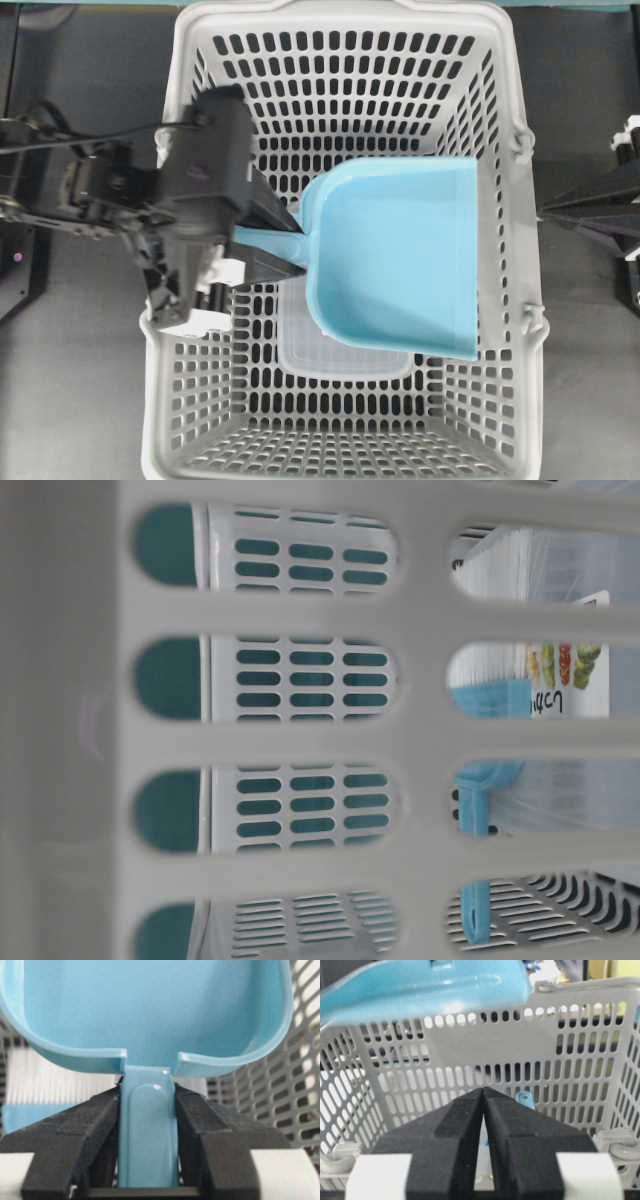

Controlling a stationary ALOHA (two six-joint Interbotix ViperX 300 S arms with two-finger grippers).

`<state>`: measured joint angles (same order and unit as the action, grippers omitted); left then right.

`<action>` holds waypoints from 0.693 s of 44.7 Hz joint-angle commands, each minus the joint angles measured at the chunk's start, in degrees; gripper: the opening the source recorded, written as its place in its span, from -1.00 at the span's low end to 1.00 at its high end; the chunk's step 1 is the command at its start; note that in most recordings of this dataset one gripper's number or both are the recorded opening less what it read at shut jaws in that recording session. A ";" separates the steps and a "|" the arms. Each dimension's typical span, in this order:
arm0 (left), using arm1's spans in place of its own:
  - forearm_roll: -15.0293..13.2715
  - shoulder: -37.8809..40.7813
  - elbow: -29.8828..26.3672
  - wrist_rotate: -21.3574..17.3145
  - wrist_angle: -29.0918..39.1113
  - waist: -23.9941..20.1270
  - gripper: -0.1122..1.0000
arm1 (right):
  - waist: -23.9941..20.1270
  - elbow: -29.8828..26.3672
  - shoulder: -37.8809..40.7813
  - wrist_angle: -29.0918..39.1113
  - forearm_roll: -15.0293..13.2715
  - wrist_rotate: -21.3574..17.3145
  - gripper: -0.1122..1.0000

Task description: Pick up the dustpan from the shopping basket with the left arm.

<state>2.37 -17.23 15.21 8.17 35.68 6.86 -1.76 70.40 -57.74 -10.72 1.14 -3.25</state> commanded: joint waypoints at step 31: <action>0.18 -4.57 2.64 0.79 -2.37 -0.18 -0.27 | -0.09 -0.88 -2.72 1.85 0.26 -2.64 -0.80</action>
<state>2.37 -21.09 18.63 8.88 34.10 6.77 -1.76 70.40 -60.56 -8.88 1.14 -5.80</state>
